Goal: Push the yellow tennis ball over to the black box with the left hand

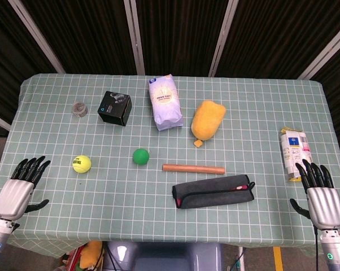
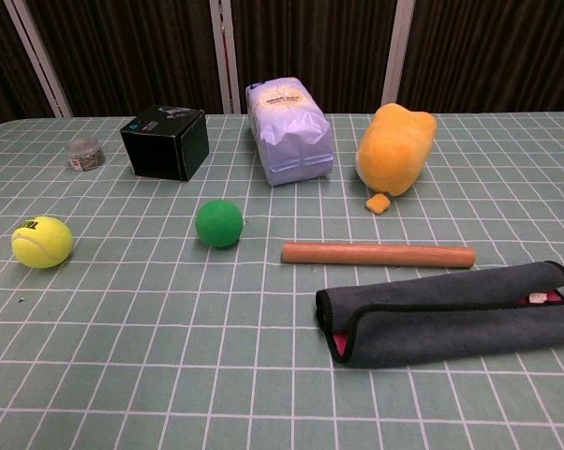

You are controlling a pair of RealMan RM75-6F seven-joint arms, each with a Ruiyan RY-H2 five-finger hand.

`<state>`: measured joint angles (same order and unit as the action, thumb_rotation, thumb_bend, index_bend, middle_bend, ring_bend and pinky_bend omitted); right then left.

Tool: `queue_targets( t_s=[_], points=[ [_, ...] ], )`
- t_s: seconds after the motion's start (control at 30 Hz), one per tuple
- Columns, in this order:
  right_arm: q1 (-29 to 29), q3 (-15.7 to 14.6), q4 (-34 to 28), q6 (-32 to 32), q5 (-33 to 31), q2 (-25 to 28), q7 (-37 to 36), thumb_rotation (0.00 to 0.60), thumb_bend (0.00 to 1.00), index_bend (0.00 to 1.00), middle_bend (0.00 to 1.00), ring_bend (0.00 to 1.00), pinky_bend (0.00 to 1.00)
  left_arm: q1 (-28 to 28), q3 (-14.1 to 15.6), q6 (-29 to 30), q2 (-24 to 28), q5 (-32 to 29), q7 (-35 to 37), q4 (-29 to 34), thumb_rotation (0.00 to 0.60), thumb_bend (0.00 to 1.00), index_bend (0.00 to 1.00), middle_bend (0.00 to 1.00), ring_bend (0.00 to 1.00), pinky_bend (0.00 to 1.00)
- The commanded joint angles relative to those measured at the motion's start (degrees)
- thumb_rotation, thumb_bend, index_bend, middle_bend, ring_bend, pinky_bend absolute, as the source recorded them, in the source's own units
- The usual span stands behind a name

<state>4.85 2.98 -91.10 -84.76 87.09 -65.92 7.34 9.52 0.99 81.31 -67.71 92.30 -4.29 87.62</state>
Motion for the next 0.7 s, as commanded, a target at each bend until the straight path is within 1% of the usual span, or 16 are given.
queue_targets(
  t_s=[0.03, 0.3, 0.37, 0.43, 0.5, 0.53, 0.6, 0.67, 0.7],
  points=[
    [0.2, 0.2, 0.0, 0.3, -0.3, 0.0, 0.1, 0.600, 0.27, 0.00, 0.00, 0.00, 0.00, 0.2, -0.1, -0.4, -0.1, -0.3, -0.3, -0.1, 0.600, 0.04, 0.00, 0.01, 0.00, 0.00],
    [0.0, -0.3, -0.2, 0.3, 0.0, -0.2, 1.3, 0.600, 0.27, 0.00, 0.00, 0.00, 0.00, 0.6, 0.6, -1.6, -0.4, 0.1, -1.5, 0.1, 0.600, 0.05, 0.00, 0.02, 0.00, 0.01],
    [0.0, -0.4, -0.2, 0.2, 0.1, -0.3, 1.7, 0.600, 0.27, 0.00, 0.00, 0.00, 0.00, 0.9, 0.9, -2.2, -0.7, 0.4, -2.2, 0.2, 0.600, 0.10, 0.05, 0.12, 0.05, 0.11],
    [-0.2, -0.4, -0.1, 0.1, 0.2, -0.3, 2.0, 0.600, 0.27, 0.00, 0.00, 0.00, 0.00, 1.3, 1.2, -2.9, -1.2, 0.9, -3.4, 0.3, 0.600, 0.20, 0.23, 0.36, 0.20, 0.30],
    [-0.3, -0.5, -0.2, -0.1, 0.1, -0.3, 2.1, 0.600, 0.27, 0.00, 0.00, 0.00, 0.00, 1.8, 1.5, -3.8, -1.8, 1.5, -4.7, 0.4, 0.600, 0.29, 0.37, 0.55, 0.32, 0.40],
    [-0.3, -0.5, -0.2, -0.1, 0.0, -0.3, 2.2, 0.600, 0.27, 0.00, 0.00, 0.00, 0.00, 2.0, 1.8, -4.3, -2.1, 1.8, -5.2, 0.4, 0.600, 0.33, 0.43, 0.61, 0.36, 0.43],
    [-0.4, -0.6, -0.3, -0.2, 0.1, -0.4, 2.3, 0.600, 0.27, 0.00, 0.00, 0.00, 0.00, 2.8, 2.2, -6.0, -3.3, 2.4, -7.1, -0.1, 0.600, 0.40, 0.52, 0.69, 0.41, 0.49],
    [-0.5, -0.7, -0.5, -0.3, 0.3, -0.4, 2.1, 0.600, 0.27, 0.00, 0.00, 0.00, 0.00, 3.7, 2.4, -8.2, -4.6, 2.1, -8.8, -0.8, 0.600, 0.48, 0.57, 0.72, 0.44, 0.51],
    [-0.5, -0.7, -0.6, -0.4, 0.4, -0.3, 1.9, 0.600, 0.27, 0.00, 0.00, 0.00, 0.00, 4.1, 2.4, -9.4, -5.3, 1.6, -9.8, -1.2, 0.600, 0.54, 0.59, 0.74, 0.45, 0.52]
  ],
)
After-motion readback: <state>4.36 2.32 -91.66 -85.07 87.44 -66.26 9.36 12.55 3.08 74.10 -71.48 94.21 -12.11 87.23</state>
